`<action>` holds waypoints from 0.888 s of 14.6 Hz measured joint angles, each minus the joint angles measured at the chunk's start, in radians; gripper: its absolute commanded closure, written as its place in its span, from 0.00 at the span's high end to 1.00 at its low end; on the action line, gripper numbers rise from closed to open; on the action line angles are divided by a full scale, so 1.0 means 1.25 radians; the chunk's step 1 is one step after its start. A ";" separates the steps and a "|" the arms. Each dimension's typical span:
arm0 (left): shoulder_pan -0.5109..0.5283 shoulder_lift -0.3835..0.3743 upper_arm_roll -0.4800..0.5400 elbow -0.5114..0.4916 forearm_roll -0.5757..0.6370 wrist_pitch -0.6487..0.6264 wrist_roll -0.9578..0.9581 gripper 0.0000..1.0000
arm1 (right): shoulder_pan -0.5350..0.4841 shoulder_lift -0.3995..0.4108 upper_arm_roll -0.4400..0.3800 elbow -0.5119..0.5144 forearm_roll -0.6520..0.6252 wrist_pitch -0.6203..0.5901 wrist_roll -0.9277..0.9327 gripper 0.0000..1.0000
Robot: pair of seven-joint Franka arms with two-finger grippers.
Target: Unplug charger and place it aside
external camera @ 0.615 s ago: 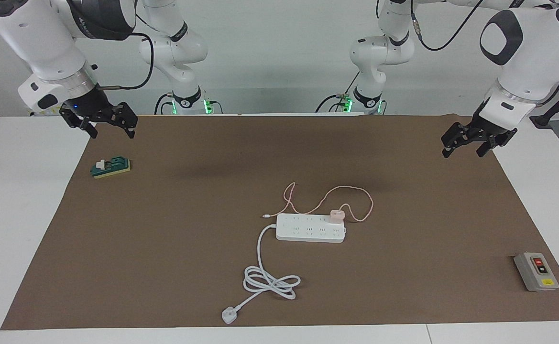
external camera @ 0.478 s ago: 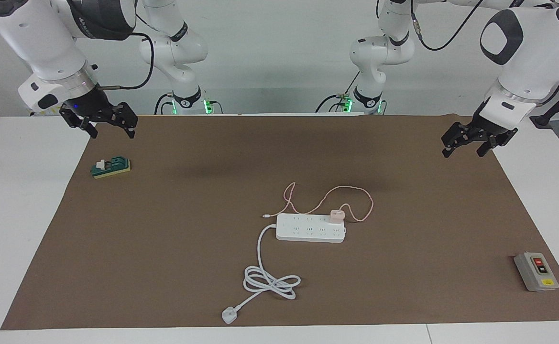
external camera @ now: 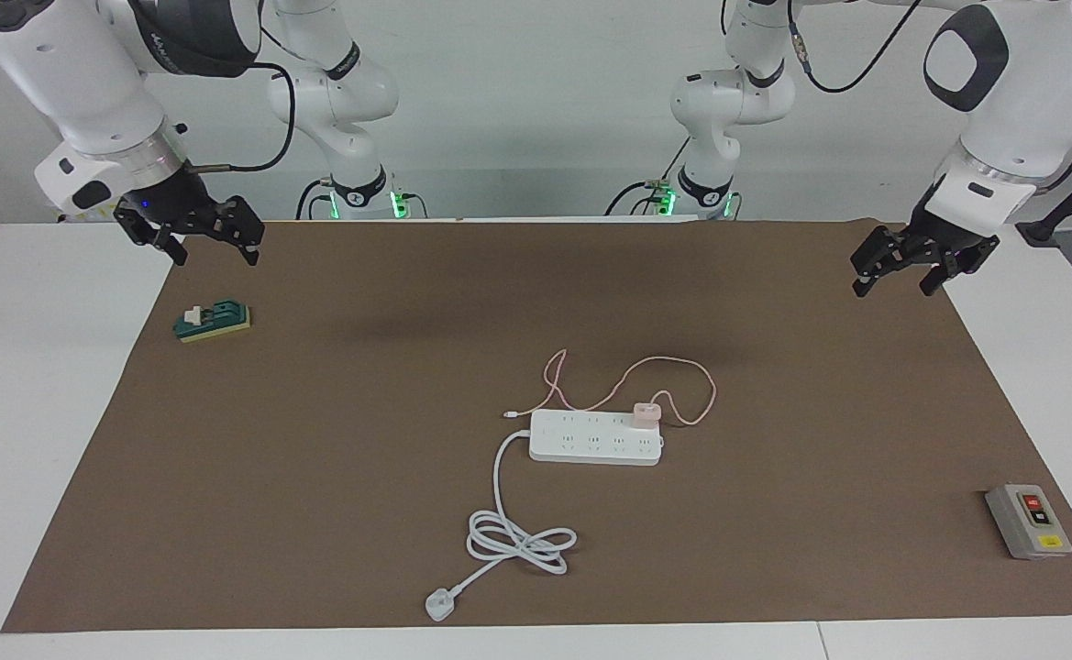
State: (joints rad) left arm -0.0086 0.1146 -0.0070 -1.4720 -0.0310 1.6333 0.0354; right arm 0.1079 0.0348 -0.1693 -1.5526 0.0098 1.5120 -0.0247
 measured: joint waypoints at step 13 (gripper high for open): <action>-0.004 0.003 -0.002 0.000 0.000 -0.002 -0.041 1.00 | -0.013 0.000 0.028 0.000 0.012 0.054 0.000 1.00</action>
State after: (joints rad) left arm -0.0136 0.1179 -0.0100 -1.4721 -0.0314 1.6310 -0.0155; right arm 0.0913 0.0346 -0.1347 -1.5528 0.0243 1.5794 -0.0243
